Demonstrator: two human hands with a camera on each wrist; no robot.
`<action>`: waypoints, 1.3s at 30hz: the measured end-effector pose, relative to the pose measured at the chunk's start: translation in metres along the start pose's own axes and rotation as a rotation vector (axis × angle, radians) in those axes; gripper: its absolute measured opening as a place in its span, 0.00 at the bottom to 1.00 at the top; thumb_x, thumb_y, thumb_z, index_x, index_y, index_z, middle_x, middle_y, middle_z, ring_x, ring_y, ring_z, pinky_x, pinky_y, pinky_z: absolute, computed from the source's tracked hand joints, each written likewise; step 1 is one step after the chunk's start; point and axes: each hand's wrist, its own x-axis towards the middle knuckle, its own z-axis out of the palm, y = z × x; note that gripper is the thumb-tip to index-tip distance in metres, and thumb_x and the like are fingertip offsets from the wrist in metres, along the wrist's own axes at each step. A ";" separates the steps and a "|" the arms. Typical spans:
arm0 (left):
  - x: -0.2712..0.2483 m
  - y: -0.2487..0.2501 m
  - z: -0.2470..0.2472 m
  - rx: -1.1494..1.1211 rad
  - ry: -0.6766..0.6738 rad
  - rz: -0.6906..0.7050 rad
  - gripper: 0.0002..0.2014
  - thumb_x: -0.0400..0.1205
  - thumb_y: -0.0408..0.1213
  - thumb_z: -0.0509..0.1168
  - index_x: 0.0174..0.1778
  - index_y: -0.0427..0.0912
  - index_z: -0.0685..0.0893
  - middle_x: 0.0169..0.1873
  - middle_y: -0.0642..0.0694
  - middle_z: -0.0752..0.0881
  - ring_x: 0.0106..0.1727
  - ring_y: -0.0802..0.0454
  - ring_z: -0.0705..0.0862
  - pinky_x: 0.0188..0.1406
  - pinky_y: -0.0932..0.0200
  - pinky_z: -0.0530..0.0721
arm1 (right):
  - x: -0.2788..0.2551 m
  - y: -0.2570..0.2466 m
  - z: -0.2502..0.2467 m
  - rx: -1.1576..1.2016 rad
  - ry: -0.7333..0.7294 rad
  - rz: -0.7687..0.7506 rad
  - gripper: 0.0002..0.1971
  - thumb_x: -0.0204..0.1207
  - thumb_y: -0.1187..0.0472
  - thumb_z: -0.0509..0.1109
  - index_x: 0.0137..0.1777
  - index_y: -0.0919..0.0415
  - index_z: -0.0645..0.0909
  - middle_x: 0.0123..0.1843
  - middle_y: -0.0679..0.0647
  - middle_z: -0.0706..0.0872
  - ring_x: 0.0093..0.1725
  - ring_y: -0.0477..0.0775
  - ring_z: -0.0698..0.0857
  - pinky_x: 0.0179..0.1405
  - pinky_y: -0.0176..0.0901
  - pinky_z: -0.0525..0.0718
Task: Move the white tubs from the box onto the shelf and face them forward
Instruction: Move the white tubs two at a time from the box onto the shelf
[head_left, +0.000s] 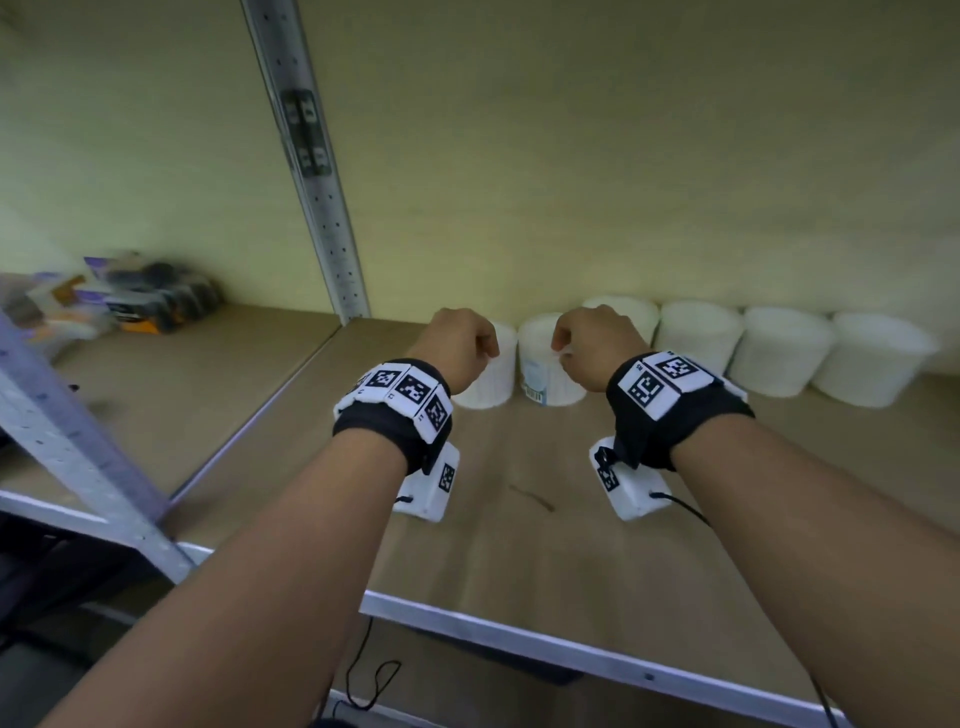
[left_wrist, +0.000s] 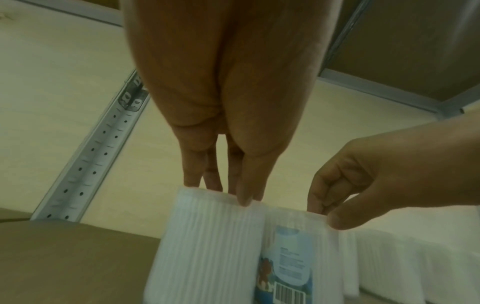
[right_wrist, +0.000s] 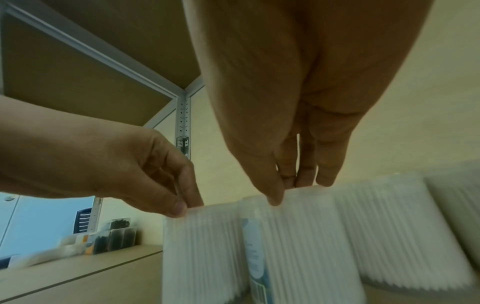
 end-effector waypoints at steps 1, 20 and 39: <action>0.005 -0.002 0.001 -0.005 0.002 0.000 0.11 0.79 0.24 0.63 0.49 0.36 0.90 0.52 0.39 0.89 0.54 0.43 0.87 0.58 0.57 0.83 | 0.004 0.000 0.000 -0.004 0.001 -0.001 0.15 0.78 0.69 0.65 0.62 0.60 0.84 0.64 0.61 0.84 0.61 0.63 0.84 0.60 0.46 0.80; 0.074 -0.025 0.011 -0.033 0.080 0.036 0.10 0.80 0.27 0.64 0.52 0.37 0.90 0.55 0.40 0.88 0.58 0.45 0.85 0.50 0.69 0.73 | 0.052 0.003 0.011 -0.055 0.085 -0.026 0.14 0.80 0.74 0.59 0.59 0.70 0.82 0.58 0.66 0.86 0.56 0.65 0.85 0.57 0.51 0.83; -0.066 0.022 -0.007 -0.035 -0.145 -0.080 0.25 0.78 0.38 0.69 0.72 0.43 0.76 0.70 0.45 0.79 0.70 0.49 0.78 0.64 0.62 0.74 | -0.086 0.000 -0.008 0.062 -0.113 0.072 0.16 0.77 0.56 0.67 0.63 0.59 0.81 0.62 0.58 0.84 0.59 0.59 0.84 0.57 0.45 0.83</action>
